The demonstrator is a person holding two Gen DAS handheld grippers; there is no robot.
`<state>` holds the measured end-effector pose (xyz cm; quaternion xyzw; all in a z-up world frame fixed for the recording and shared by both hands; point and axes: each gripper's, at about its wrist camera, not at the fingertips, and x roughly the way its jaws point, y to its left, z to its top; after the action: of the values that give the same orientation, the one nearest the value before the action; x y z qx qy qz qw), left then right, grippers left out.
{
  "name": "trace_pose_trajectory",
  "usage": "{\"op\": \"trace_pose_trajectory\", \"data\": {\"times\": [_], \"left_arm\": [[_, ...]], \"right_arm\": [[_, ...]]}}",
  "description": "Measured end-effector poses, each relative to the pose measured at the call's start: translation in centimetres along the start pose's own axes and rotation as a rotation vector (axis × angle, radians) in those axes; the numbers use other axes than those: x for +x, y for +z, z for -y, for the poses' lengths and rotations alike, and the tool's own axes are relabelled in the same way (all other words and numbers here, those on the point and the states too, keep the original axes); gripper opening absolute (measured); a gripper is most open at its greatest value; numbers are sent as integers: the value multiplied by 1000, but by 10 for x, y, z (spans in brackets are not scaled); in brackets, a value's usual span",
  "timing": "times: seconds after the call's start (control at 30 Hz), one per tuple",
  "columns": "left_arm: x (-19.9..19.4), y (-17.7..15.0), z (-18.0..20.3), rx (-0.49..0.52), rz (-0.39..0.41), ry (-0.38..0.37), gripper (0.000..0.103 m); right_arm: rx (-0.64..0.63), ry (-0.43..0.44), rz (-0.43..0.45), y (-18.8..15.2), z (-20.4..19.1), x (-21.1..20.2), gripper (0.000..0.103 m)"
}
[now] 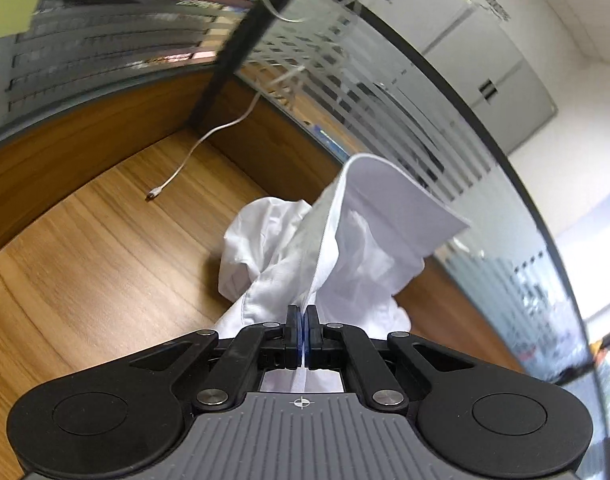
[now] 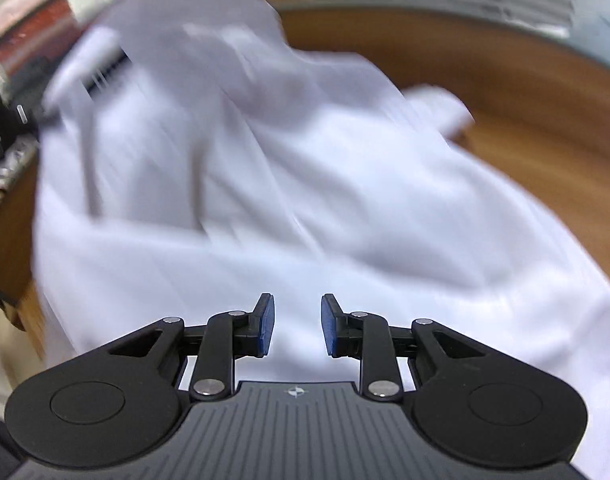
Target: Fold clothes
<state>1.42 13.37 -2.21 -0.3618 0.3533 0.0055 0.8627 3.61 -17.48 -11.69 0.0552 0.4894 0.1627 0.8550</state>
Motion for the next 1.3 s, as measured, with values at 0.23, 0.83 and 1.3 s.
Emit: {"op": "trace_pose_trajectory", "data": {"times": [0.23,0.83,1.3], "left_arm": [[1,10,-16,-39,-19,67,3],[19,4,-40,-53,-89,151,3],[64,5,-1,90,-156,173,3]], "right_arm": [[6,-180,-78,-75,18,9,29],[816,-536,122,-241,142,-107,59],[909,-499,218,-201,166,-96,2]]}}
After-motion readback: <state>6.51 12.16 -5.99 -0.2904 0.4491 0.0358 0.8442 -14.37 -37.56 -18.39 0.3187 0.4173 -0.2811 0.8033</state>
